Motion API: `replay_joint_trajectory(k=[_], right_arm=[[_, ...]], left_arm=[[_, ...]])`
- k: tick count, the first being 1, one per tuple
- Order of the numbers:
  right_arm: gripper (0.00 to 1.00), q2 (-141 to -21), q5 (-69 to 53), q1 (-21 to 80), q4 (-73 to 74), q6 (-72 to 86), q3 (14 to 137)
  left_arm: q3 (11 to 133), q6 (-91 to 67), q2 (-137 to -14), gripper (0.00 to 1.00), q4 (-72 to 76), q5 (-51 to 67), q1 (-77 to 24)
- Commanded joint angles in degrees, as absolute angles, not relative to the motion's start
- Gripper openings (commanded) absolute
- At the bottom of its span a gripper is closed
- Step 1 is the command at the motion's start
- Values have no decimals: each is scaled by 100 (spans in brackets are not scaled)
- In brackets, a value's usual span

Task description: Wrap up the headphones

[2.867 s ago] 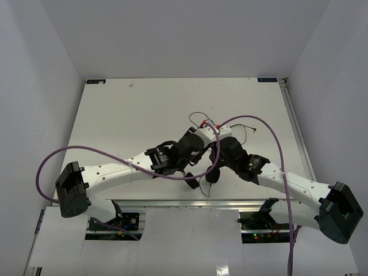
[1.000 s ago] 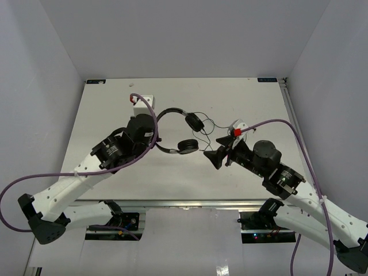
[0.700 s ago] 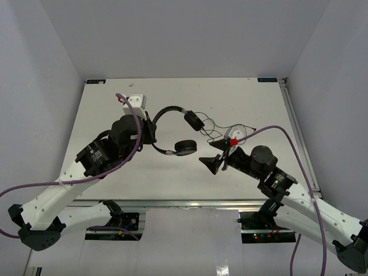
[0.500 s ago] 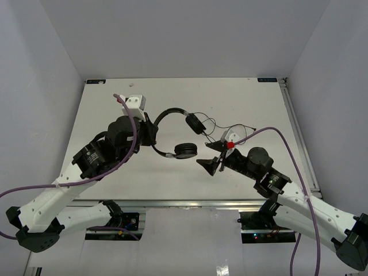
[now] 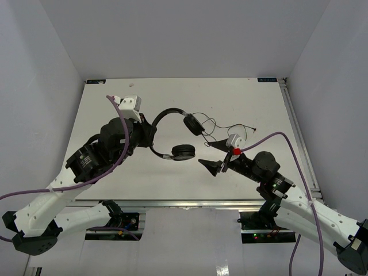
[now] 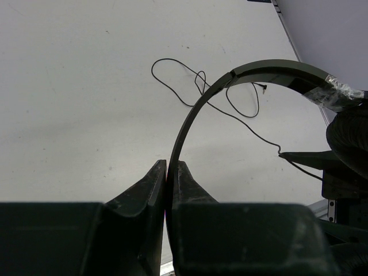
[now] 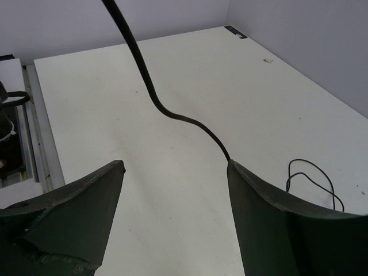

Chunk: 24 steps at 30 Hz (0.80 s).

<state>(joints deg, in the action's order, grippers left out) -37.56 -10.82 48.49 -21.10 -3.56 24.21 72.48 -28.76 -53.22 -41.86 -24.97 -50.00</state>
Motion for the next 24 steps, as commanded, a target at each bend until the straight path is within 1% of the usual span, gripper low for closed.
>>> replay_joint_trajectory(k=[1, 3, 15, 24], right_arm=[[78, -3668, -807, 4873, -2047, -791, 2724], [78, -3570, -726, 4876, -1832, -870, 2789], [77, -3537, -363, 4869, -2200, -1612, 2623], [76, -3156, -171, 4869, -2050, -1821, 2590]], left_arm=[[7480, -2936, -5053, 0, -3973, -2232, -5001], [7479, -2913, -5017, 0, -3983, -2178, -5001], [7253, -2918, -4831, 0, -3861, -1470, -5001], [7221, -2943, -4676, 0, -4107, -1767, -5002]])
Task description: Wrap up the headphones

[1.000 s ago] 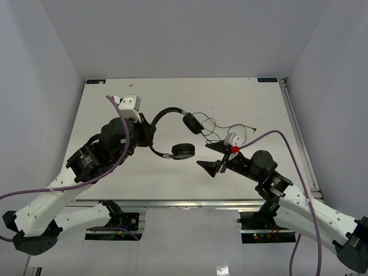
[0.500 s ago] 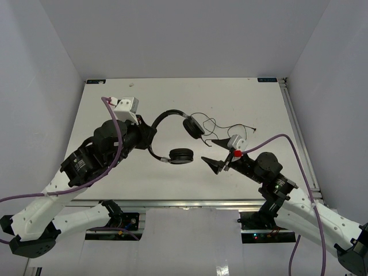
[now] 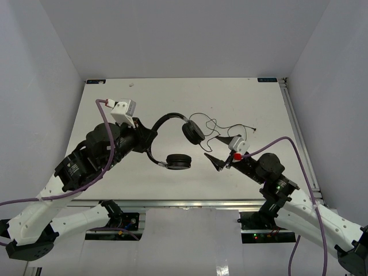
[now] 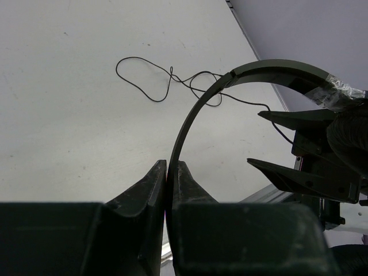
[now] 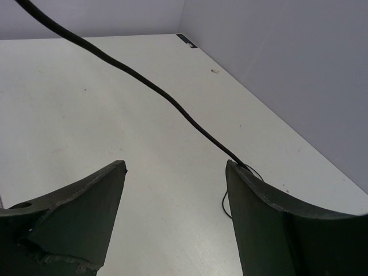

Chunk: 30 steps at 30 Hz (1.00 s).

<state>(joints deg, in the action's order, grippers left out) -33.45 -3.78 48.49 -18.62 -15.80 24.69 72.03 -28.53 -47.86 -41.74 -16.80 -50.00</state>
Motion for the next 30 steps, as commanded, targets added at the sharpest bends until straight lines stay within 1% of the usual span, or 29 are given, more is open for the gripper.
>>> replay_joint_trajectory(k=[1, 7, 9, 11, 15, 20, 30], right_arm=[[76, -3114, -186, 4869, -2053, -1828, 2579], [77, -3067, -487, 4872, -1685, -1706, 2770], [77, -3144, -926, 4869, -1369, -1604, 2939], [77, -3267, -1277, 4869, -751, -1496, 3160], [78, -3359, -1667, 4870, -358, -1242, 3272], [79, -3243, -1266, 4869, -685, -1393, 3006], [79, -4029, -1213, 4869, -1277, -1860, 3127]], left_arm=[[7206, -2940, -4676, 0, -4123, -1813, -5006], [7181, -2965, -4699, 0, -4175, -2065, -5001], [7203, -2978, -4725, 0, -4145, -2121, -5009], [7250, -2945, -4789, 0, -4097, -2170, -5001], [7414, -2919, -4961, 0, -4052, -2240, -5001], [7405, -2949, -5005, 0, -4043, -2101, -5005], [7269, -2983, -4765, 0, -3973, -1810, -5001]])
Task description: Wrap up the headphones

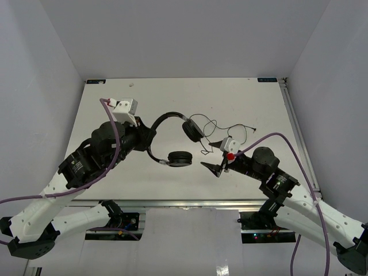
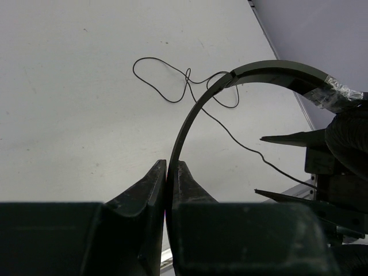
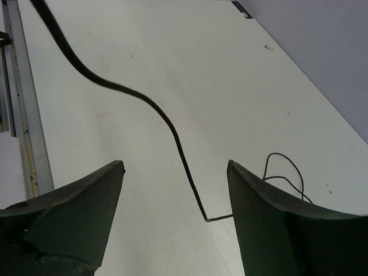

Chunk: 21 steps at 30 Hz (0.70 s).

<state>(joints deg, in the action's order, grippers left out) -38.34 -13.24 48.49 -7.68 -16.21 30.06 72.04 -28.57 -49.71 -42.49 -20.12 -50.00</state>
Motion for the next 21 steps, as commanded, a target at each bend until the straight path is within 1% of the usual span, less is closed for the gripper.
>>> replay_joint_trajectory(k=[1, 8, 11, 12, 19, 21], right_arm=[[79, -4081, -1220, 4867, -1347, -1892, 3113], [77, -4455, -1291, 4869, -1711, -2013, 3050], [70, -4511, -1451, 4860, -2200, -1869, 2724], [65, -4550, -1483, 4852, -2279, -1807, 2684], [49, -4665, -1857, 4854, -3333, -1514, 2303], [40, -4712, -1896, 4853, -3387, -1494, 2263]], left_arm=[[7271, -2986, -4750, 0, -3973, -1773, -5003], [7269, -3075, -4606, 0, -3858, -1364, -5001], [7260, -3130, -4500, 0, -3718, -1176, -5001], [7260, -3153, -4492, 0, -3701, -1129, -5001], [6860, -3351, -4201, 0, -3247, -393, -5001], [6765, -3385, -4134, 0, -3174, -333, -5001]])
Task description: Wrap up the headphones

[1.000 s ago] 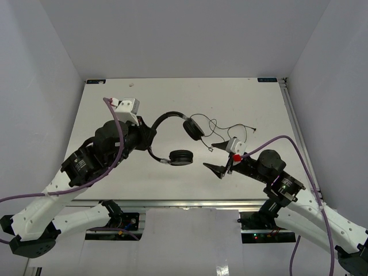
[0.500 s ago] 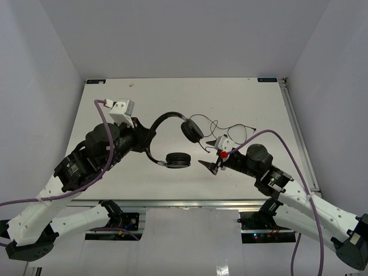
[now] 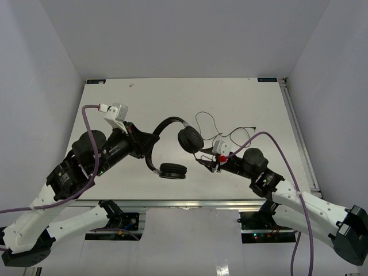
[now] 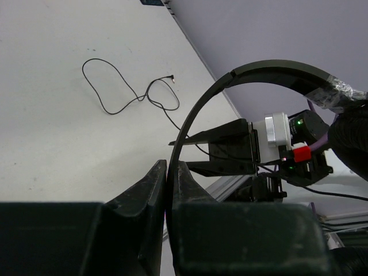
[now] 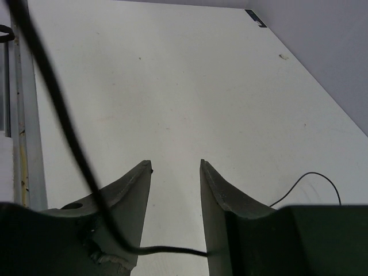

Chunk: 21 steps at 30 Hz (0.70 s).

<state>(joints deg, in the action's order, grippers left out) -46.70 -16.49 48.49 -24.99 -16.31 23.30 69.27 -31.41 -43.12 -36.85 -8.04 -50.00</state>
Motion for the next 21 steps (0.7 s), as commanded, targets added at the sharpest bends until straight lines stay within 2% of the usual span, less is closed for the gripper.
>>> replay_joint_trajectory(k=[1, 4, 5, 6, 7, 21], right_arm=[[37, -4738, -1916, 4852, -3398, -1488, 2253], [23, -4807, -1977, 4852, -3502, -1475, 2175], [21, -4815, -1970, 4852, -3529, -1465, 2148], [12, -4853, -1932, 4852, -3557, -1448, 2121], [8, -4891, -1913, 4852, -3574, -1438, 2110], [8, -5380, -2286, 4853, -3867, -1134, 2161]], left_arm=[[6732, -3392, -4110, 0, -3152, -325, -5001], [6636, -3422, -4030, 0, -3070, -298, -5001], [6620, -3439, -4001, 0, -3022, -238, -5001], [6539, -3456, -3963, 0, -2919, -146, -5001], [6463, -3466, -3924, 0, -2821, -4, -5001], [5689, -3598, -3385, 0, -1815, 1329, -5001]])
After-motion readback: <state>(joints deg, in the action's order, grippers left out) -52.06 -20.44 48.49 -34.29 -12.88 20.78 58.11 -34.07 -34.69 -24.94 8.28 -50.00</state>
